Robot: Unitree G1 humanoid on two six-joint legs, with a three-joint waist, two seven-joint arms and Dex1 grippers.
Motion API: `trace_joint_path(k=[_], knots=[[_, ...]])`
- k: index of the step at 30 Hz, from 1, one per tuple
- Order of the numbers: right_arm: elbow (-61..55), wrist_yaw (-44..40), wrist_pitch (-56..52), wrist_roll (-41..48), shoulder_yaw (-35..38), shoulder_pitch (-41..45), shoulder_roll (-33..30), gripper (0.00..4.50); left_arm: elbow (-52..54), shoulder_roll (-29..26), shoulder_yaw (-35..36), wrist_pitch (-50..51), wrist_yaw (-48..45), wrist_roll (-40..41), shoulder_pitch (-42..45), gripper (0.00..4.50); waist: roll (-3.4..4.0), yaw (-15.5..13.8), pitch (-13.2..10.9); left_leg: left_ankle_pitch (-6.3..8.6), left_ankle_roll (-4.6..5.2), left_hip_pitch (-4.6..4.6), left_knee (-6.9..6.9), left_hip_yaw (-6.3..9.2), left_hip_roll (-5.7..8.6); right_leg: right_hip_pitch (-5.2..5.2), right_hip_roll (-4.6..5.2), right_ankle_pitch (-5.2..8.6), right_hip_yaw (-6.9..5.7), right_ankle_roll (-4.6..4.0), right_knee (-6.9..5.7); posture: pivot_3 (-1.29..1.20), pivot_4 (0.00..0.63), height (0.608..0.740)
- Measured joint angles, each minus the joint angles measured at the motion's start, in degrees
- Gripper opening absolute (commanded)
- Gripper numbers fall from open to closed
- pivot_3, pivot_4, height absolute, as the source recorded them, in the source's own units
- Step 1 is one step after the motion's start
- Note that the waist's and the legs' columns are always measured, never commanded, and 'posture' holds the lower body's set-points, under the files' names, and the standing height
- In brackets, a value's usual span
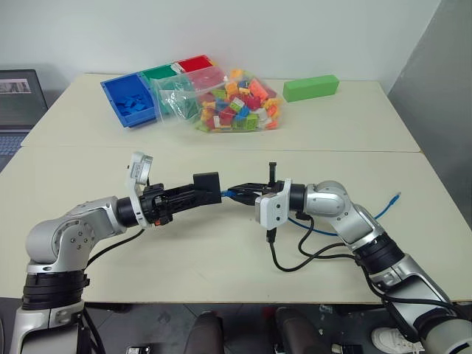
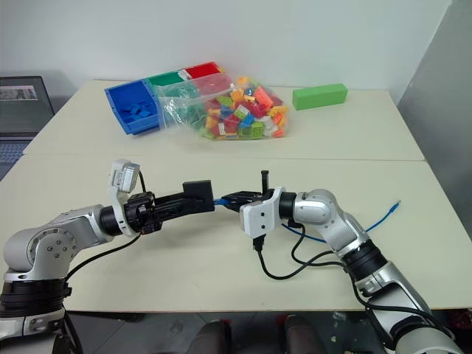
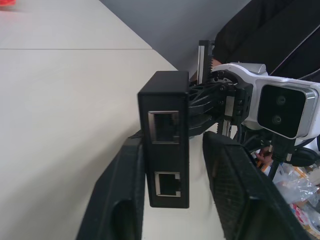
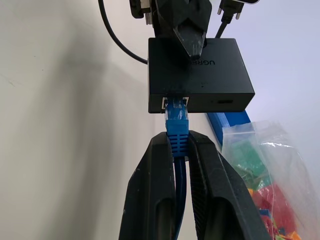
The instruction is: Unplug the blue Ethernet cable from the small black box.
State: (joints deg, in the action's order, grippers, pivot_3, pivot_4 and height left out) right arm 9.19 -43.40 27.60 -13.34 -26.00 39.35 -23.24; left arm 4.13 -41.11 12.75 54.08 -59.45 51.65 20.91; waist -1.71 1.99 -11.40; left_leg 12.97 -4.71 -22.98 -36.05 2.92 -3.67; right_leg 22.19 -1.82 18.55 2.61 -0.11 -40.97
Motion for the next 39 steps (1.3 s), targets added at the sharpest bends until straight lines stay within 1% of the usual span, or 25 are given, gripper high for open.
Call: trace_joint_path(k=[2, 5, 6, 7, 8, 9, 12, 14, 15, 16, 18, 21, 25, 28, 30, 32, 39], knots=[[0.0, 0.0, 0.4, 0.0, 0.0, 0.0, -0.1, 0.11, 0.0, 0.0, 0.0, 0.5, -0.3, 0.1, 0.0, 0.79, 0.00, 0.0, 0.0, 0.00, 0.00, 0.00, 0.00, 0.00, 0.00, 0.00, 0.00, 0.00, 0.00, 0.00, 0.00, 0.00, 0.150, 0.740], [0.0, -0.1, 2.0, -0.1, 0.0, 0.0, -0.7, 0.11, 0.0, 0.0, 0.0, 0.8, -1.1, 0.1, 0.1, 0.79, 0.00, 0.0, 0.0, 0.00, 0.00, 0.00, 0.00, 0.00, 0.00, 0.00, 0.00, 0.00, 0.00, 0.00, 0.00, 0.00, 0.150, 0.740], [0.0, -0.1, 2.5, -0.2, 0.0, 0.0, -0.9, 0.81, 0.0, 0.0, -0.1, 0.8, -1.3, 0.1, 0.1, 0.79, 0.00, 0.0, 0.0, 0.00, 0.00, 0.00, 0.00, 0.00, 0.00, 0.00, 0.00, 0.00, 0.00, 0.00, 0.00, 0.00, 0.150, 0.740], [0.0, -0.1, 3.2, -0.2, 0.0, 0.0, -1.1, 0.92, 0.0, 0.0, -0.2, 0.8, -1.5, 0.1, 0.1, 0.79, 0.00, 0.0, 0.0, 0.00, 0.00, 0.00, 0.00, 0.00, 0.00, 0.00, 0.00, 0.00, 0.00, 0.00, 0.00, 0.00, 0.150, 0.740], [0.0, -0.2, 3.7, -0.2, 0.0, 0.0, -1.2, 1.26, 0.0, 0.0, -0.5, 0.7, -1.7, 0.0, 0.1, 0.79, 0.00, 0.0, 0.0, 0.00, 0.00, 0.00, 0.00, 0.00, 0.00, 0.00, 0.00, 0.00, 0.00, 0.00, 0.00, 0.00, 0.150, 0.740], [-0.1, -0.4, 3.9, -0.2, 0.0, -0.1, -1.2, 1.42, 0.0, 0.0, -0.9, 0.7, -1.9, 0.0, 0.1, 0.79, 0.00, 0.0, 0.0, 0.00, 0.00, 0.00, 0.00, 0.00, 0.01, 0.00, 0.00, 0.00, 0.00, 0.00, 0.00, 0.00, 0.150, 0.740], [-0.8, -2.2, 3.5, 0.1, -0.1, -0.3, -2.3, 2.16, 0.0, 0.0, -1.9, 0.4, -2.7, -0.2, 0.3, 0.79, 0.00, -0.1, 0.0, 0.00, 0.00, 0.00, 0.00, 0.00, 0.01, 0.00, 0.00, 0.00, 0.00, 0.00, 0.00, 0.00, 0.150, 0.740], [-3.1, -5.5, 0.6, 3.2, 0.0, -1.3, -3.8, 2.66, 0.0, 0.0, -2.5, -0.5, -3.8, -0.7, 0.8, 0.79, 0.00, -0.2, 0.0, 0.00, 0.00, -0.01, 0.00, 0.00, 0.00, -0.01, 0.00, 0.00, 0.00, 0.00, 0.01, 0.00, 0.150, 0.740], [-4.4, -6.8, -0.8, 4.9, 0.1, -1.9, -4.2, 2.78, 0.0, 0.0, -2.6, -0.8, -4.0, -0.8, 1.1, 0.79, 0.00, -0.2, 0.0, 0.00, 0.00, -0.01, 0.00, 0.01, 0.00, -0.01, 0.00, 0.00, 0.00, 0.00, 0.01, 0.00, 0.150, 0.740], [-6.6, -9.0, -3.7, 8.0, 0.1, -2.9, -4.8, 3.13, -0.1, -0.1, -2.7, -1.2, -4.6, -1.1, 1.4, 0.79, 0.00, -0.2, 0.0, 0.00, 0.00, 0.00, 0.00, 0.01, 0.01, -0.02, 0.00, 0.00, 0.00, 0.00, 0.01, 0.00, 0.150, 0.740], [-10.4, -11.5, -9.4, 12.6, 0.5, -4.3, -5.4, 3.16, -0.3, -0.2, -3.4, -1.8, -5.7, -1.5, 1.7, 0.79, 0.00, -0.2, 0.0, 0.00, 0.00, 0.00, 0.00, 0.02, 0.00, -0.02, 0.00, 0.00, 0.00, 0.00, 0.01, 0.00, 0.150, 0.740], [-18.1, -14.0, -25.5, 22.6, 2.5, -6.9, -6.2, 3.16, -0.4, -0.8, -4.7, -2.9, -8.0, -2.6, 1.8, 0.79, 0.01, -0.1, 0.0, 0.00, 0.00, 0.00, -0.01, 0.03, 0.00, -0.02, 0.00, 0.00, -0.01, 0.00, 0.00, 0.00, 0.150, 0.740], [-24.1, -11.7, -48.4, 36.6, 6.6, -7.7, -4.6, 3.16, -0.6, -0.8, -4.8, -3.5, -10.5, -2.7, 2.0, 0.79, 0.00, -0.1, 0.0, 0.00, 0.00, 0.00, -0.01, 0.07, -0.01, -0.03, 0.00, 0.01, 0.01, 0.01, -0.01, 0.00, 0.150, 0.740], [-25.8, -9.4, -59.6, 43.7, 8.8, -7.9, -2.9, 3.16, -0.6, -0.9, -5.0, -3.6, -11.3, -2.8, 2.0, 0.79, 0.01, -0.1, 0.0, 0.00, 0.00, -0.01, -0.01, 0.07, 0.00, -0.02, 0.00, 0.02, 0.01, 0.03, 0.01, 0.00, 0.150, 0.740], [-26.3, -7.8, -64.5, 46.6, 9.9, -8.2, -2.0, 3.16, -0.6, -0.8, -5.0, -3.6, -11.5, -2.8, 2.0, 0.79, 0.00, -0.1, 0.0, 0.00, 0.01, -0.02, -0.01, 0.06, 0.01, -0.02, 0.00, 0.14, 0.01, 0.25, 0.02, 0.00, 0.150, 0.740], [-26.3, -6.0, -68.7, 49.0, 11.4, -8.5, -0.6, 3.16, -0.6, -0.9, -5.0, -3.6, -11.8, -2.8, 2.1, 0.79, 0.01, -0.1, 0.0, 0.00, 0.01, -0.02, 0.00, 0.05, 0.00, 0.00, 0.00, 0.14, 0.01, 0.25, 0.02, 0.00, 0.150, 0.740], [-24.4, -2.7, -77.0, 54.7, 15.1, -8.4, 2.2, 3.16, -0.6, -0.9, -5.0, -3.6, -12.2, -2.8, 2.2, 0.79, 0.01, -0.1, 0.0, 0.01, 0.01, -0.03, 0.01, 0.02, 0.01, 0.02, -0.01, 0.15, 0.00, 0.27, 0.03, 0.00, 0.150, 0.740]])
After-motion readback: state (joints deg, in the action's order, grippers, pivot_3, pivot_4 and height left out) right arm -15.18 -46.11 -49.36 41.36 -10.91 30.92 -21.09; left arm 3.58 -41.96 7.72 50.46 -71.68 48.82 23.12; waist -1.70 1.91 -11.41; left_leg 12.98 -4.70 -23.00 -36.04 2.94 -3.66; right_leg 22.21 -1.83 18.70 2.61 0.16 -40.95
